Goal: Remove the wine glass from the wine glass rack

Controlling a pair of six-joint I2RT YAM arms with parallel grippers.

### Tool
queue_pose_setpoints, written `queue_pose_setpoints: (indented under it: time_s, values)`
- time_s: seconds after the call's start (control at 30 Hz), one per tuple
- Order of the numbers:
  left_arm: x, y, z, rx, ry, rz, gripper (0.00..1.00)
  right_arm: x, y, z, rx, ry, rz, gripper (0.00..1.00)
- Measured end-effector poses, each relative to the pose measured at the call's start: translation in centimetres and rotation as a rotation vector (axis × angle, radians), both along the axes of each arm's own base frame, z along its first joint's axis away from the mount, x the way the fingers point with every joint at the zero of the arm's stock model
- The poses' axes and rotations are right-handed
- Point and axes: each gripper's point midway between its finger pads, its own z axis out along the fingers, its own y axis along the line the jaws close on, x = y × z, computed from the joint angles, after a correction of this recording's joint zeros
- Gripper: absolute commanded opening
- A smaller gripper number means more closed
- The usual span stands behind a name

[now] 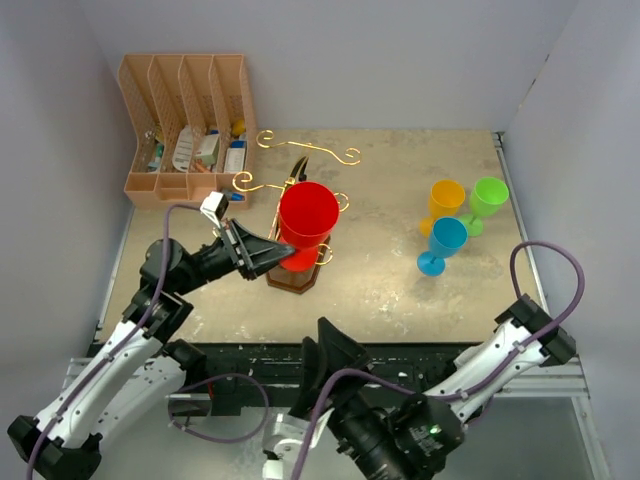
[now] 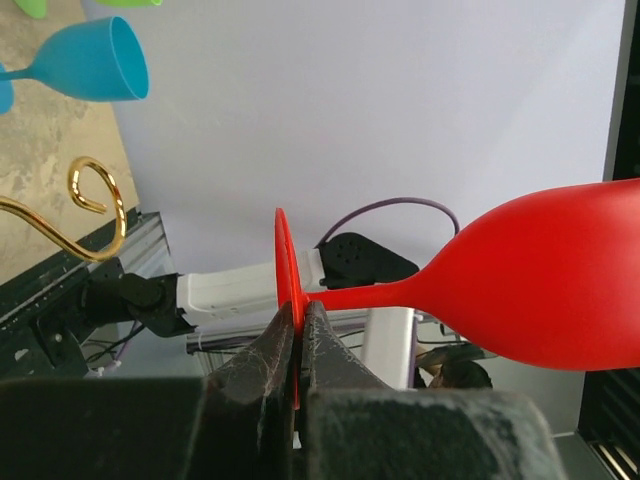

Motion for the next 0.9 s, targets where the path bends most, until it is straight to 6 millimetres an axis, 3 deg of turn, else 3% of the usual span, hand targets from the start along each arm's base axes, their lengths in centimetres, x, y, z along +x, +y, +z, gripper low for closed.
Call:
queue_pose_setpoints:
  time_s: [0.17,0.33,0.47,0.57,0.7,0.83,0.9]
  values:
    - [1.2,-0.7,-1.4,0.038,-0.018,0.006,0.00,0.4,-2.1,5.2,0.210,0.224,-0.013,0.53]
    - [1.1,-0.6,-1.4,0.061,-0.077,0.014,0.00,2.9,-5.6,11.4,0.440,0.421,-0.016,0.56]
    - [0.8,-0.4,-1.1,0.069,-0.128,0.019,0.00,6.3,-9.6,16.4,0.656,0.556,-0.026,0.56]
    - [0.7,-0.3,-1.0,0.080,-0.154,0.021,0.00,9.7,-14.2,19.3,0.838,0.654,-0.023,0.54]
    - [0.8,-0.4,-1.2,0.101,-0.177,0.017,0.00,13.8,-20.4,21.5,1.050,0.821,0.052,0.52]
    - [0.9,-0.5,-1.6,0.116,-0.181,0.012,0.00,17.5,-25.3,19.4,1.182,1.026,0.121,0.51]
    - [0.8,-0.5,-1.7,0.120,-0.185,0.012,0.00,18.6,-26.4,18.6,1.217,1.096,0.123,0.51]
